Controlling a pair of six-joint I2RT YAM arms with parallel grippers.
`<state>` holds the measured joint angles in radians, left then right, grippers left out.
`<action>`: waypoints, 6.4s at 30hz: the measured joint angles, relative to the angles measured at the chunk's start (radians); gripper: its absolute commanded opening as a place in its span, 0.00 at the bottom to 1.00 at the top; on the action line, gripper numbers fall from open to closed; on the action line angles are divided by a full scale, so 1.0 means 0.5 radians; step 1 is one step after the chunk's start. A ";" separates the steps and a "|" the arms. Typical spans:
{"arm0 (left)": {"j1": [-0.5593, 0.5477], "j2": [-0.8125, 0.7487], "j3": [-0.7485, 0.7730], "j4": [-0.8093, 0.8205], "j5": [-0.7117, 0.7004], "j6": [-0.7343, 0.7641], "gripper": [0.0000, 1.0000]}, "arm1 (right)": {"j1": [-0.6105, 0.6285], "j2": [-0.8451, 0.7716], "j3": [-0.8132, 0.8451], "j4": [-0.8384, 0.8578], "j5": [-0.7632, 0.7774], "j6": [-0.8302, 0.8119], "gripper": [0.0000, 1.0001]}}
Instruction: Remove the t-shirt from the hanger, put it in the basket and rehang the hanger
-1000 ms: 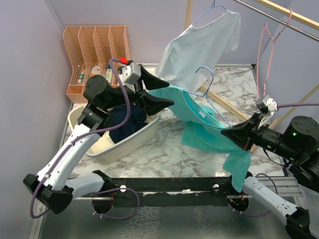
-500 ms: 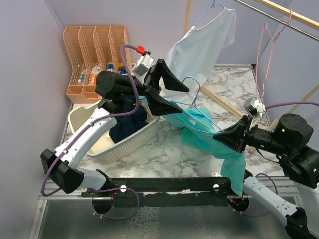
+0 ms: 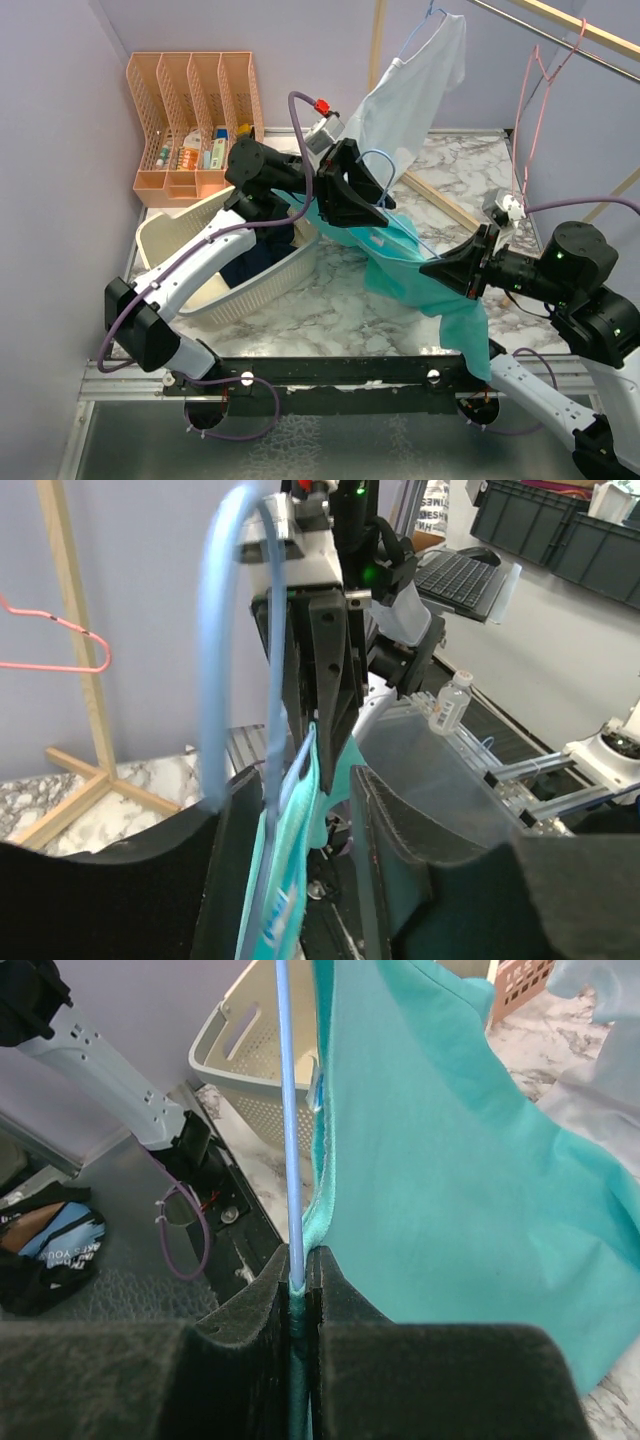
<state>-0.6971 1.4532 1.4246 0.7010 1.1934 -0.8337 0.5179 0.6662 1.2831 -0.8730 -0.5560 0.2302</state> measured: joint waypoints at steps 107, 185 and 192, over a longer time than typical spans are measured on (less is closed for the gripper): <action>0.011 -0.340 0.542 -1.602 -0.697 1.222 0.00 | 0.079 -0.598 -0.086 -0.647 1.846 0.686 0.51; -0.027 -0.439 -0.175 -1.833 -1.321 1.397 0.67 | 0.082 0.111 1.106 -1.008 1.209 0.275 0.01; -0.027 -0.446 -0.230 -1.839 -1.330 1.400 0.67 | 0.082 0.166 1.017 -1.032 1.230 0.310 0.01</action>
<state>-0.7109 1.2304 1.3094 -0.2184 0.5285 -0.1337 0.5591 0.7494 1.7916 -1.3891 0.0589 0.3851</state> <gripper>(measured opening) 0.674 0.027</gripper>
